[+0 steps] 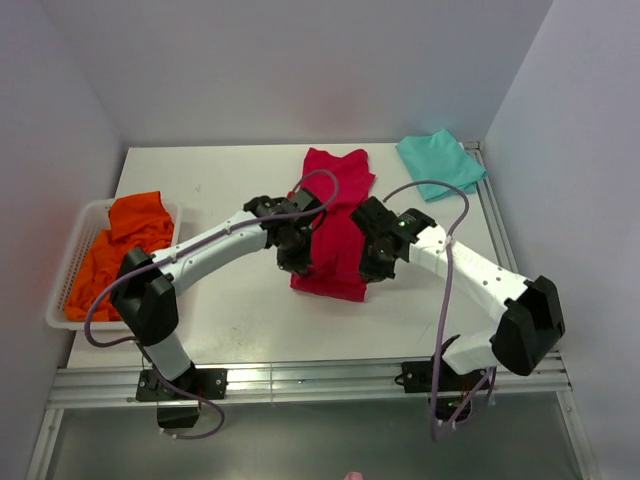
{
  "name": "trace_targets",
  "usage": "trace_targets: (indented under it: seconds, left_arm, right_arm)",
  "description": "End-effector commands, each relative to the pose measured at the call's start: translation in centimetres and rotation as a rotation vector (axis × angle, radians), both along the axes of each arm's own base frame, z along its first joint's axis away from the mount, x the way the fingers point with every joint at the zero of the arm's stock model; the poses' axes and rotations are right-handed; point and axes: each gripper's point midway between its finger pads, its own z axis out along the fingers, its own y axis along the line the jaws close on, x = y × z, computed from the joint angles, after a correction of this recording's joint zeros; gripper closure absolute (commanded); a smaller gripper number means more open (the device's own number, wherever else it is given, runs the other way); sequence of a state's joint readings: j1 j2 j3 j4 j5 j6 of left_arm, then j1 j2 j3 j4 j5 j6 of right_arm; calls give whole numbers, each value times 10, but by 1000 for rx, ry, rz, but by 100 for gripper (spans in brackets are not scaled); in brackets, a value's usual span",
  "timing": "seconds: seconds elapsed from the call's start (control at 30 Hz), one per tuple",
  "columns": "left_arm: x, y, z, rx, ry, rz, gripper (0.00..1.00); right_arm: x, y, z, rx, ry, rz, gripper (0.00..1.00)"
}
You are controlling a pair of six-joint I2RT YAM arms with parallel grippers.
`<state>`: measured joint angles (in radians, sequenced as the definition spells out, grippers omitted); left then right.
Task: Fold and stack the t-shirts
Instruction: Fold the tshirt
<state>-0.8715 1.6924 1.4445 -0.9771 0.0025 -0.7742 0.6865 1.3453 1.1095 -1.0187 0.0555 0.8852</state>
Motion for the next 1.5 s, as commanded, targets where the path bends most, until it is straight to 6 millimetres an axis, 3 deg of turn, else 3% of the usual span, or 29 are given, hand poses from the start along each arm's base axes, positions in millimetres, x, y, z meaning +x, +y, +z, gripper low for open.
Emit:
trace_targets:
  seconds: [0.0,0.37,0.5,0.53,0.7,0.77,0.8,0.83,0.87,0.9,0.93,1.03,1.17,1.27,1.43,1.47]
  left_arm:
    - [26,7,9,-11,-13,23,100]
    - [98,28,-3,-25,-4,68,100]
    - [139,24,-10,-24,-24,54,100]
    - [148,25,-12,-22,-29,55,100]
    - [192,12,-35,-58,-20,19,100]
    - [208,21,-42,-81,-11,54,64]
    - [217,23,-45,-91,-11,74,54]
    - [227,33,-44,-103,-12,105,14]
    - [233,35,-41,-121,-26,118,1]
    - [239,38,-33,-140,-46,138,1]
    - [248,45,-27,-154,-69,157,1]
    - [262,63,1,-179,-140,194,0]
    - [262,93,20,-170,-164,262,0]
    - [244,104,21,-158,-143,276,1]
    - [191,99,-1,-206,-68,280,1]
    - [172,100,-20,-189,-20,279,0]
  right_arm:
    - [31,-4,13,-23,-68,16,100]
    - [100,2,4,-73,-54,4,100]
    - [126,-1,-12,-132,-6,2,100]
    - [139,1,-4,-124,-30,3,100]
    - [183,2,-8,-163,-19,-28,100]
    - [195,-3,-11,-178,-9,-64,98]
    - [204,-2,-13,-184,6,-76,84]
    - [210,-8,-14,-198,4,-99,69]
    - [214,-9,-14,-203,6,-113,25]
    - [220,-8,-12,-199,-2,-117,5]
    - [224,-9,-11,-197,-8,-125,0]
    - [228,-13,-7,-189,-18,-141,0]
    - [219,-23,-2,-177,-30,-157,0]
    - [201,-31,2,-150,-51,-156,0]
    - [157,-13,1,63,-89,-88,6]
    - [150,-9,10,109,-124,-78,7]
